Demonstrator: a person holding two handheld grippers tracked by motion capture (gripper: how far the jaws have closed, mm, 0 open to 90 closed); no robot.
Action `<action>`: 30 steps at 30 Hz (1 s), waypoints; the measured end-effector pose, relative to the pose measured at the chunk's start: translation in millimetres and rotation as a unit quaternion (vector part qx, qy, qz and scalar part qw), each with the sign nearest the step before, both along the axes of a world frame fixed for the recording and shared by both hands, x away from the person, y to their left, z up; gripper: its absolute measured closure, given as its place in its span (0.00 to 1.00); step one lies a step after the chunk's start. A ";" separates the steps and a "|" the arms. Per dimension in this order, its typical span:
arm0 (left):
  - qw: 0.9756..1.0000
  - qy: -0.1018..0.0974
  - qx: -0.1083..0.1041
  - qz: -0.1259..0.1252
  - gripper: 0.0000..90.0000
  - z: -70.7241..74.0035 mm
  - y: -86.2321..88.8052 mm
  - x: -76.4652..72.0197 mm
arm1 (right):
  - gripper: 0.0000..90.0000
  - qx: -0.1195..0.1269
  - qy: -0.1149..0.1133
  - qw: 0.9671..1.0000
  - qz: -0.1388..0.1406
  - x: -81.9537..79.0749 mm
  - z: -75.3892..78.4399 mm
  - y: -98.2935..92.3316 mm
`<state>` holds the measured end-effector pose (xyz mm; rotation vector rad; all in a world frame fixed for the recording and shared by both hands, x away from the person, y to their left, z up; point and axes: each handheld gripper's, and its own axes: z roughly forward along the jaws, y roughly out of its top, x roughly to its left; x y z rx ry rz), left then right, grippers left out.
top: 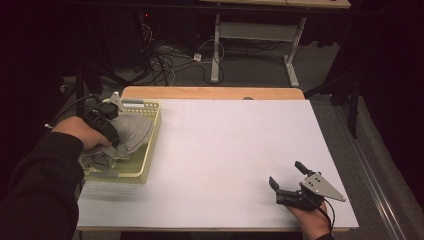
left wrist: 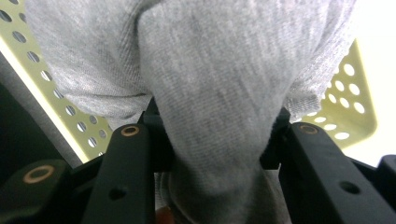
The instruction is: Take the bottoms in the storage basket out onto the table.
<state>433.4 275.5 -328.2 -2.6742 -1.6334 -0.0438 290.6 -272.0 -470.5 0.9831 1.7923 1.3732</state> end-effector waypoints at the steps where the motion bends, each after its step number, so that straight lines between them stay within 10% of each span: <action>1: 1.000 0.000 0.000 0.000 0.64 1.2 -0.9 -0.3 | 0.00 0.000 0.000 1.000 0.000 0.1 0.0 0.0; 30: 0.999 -0.014 0.002 -0.041 0.63 33.5 -49.5 -1.2 | 0.00 0.001 -0.001 1.000 0.001 -0.1 0.2 0.4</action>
